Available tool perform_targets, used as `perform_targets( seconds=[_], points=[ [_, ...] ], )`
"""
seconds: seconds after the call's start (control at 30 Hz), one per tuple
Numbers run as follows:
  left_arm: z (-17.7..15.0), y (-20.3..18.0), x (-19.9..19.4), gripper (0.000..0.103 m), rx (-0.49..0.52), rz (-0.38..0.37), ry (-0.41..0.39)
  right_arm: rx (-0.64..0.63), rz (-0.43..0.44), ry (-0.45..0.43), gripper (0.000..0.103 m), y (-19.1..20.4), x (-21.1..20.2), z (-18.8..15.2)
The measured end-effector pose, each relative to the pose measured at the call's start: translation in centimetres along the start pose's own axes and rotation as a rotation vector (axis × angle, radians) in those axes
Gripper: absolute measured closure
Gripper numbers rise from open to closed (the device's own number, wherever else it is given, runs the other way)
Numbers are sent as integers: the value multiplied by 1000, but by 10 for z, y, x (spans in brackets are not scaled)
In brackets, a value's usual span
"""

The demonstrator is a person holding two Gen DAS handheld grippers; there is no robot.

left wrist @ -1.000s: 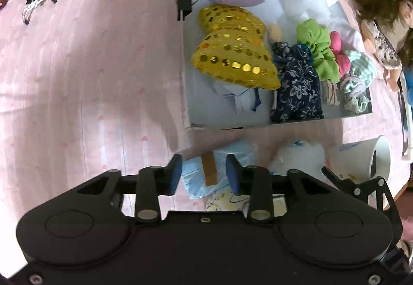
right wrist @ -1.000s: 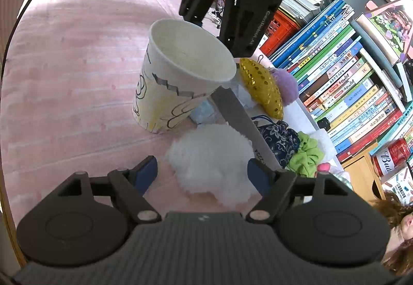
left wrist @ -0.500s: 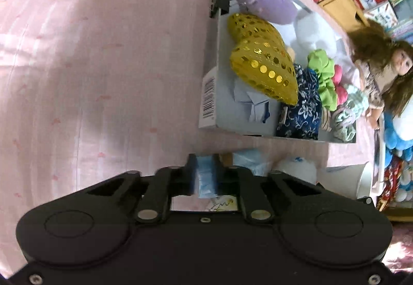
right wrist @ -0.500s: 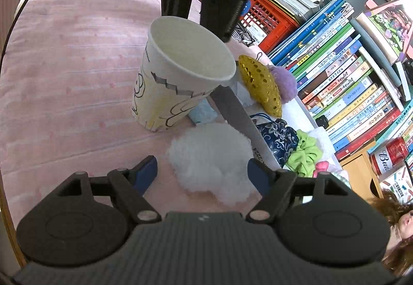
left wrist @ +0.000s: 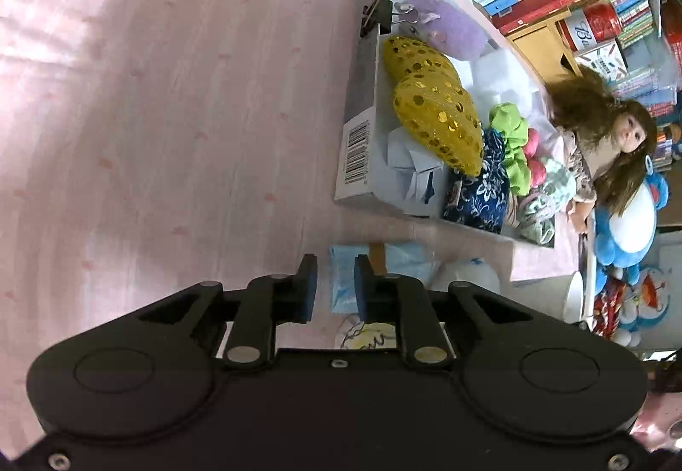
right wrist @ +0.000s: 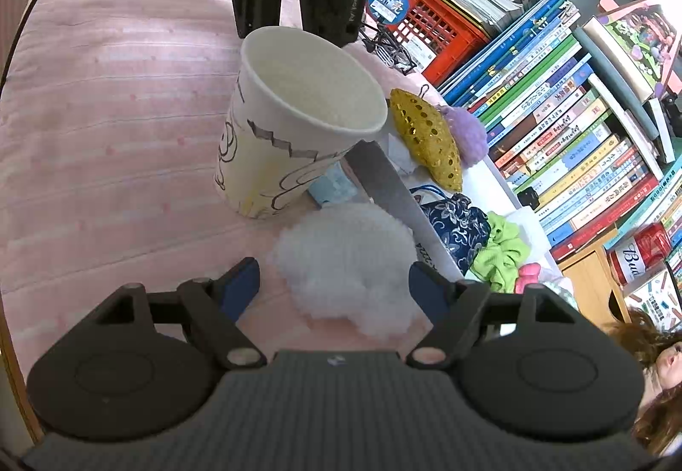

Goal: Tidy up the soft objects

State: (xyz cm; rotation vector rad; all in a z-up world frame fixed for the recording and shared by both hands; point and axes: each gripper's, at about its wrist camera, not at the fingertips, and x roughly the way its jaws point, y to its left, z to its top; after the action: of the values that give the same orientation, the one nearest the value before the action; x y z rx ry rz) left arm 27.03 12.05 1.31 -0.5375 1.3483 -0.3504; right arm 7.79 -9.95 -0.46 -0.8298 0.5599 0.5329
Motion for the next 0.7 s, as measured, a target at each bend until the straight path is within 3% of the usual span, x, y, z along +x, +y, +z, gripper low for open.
perform_targets(
  seconds=[0.07,0.2,0.27,0.33,0.5,0.7],
  points=[
    [0,0,1,74,-6,2,-21,-1,-1,1,18,0,0,0],
    [0,2,5,73,-20,-21,-42,0,-2,1,18,0,0,-1],
    [-1,3,7,76,-27,-34,-51,1,-3,1,18,0,0,-1],
    [-3,4,9,97,-22,-19,-48,2,-4,0,18,0,1,-1],
    [-9,7,11,100,-27,-31,-73,6,-10,-4,18,1,1,-1],
    [-13,14,-1,103,-12,9,-101,16,-15,-11,18,1,0,-2]
  ],
)
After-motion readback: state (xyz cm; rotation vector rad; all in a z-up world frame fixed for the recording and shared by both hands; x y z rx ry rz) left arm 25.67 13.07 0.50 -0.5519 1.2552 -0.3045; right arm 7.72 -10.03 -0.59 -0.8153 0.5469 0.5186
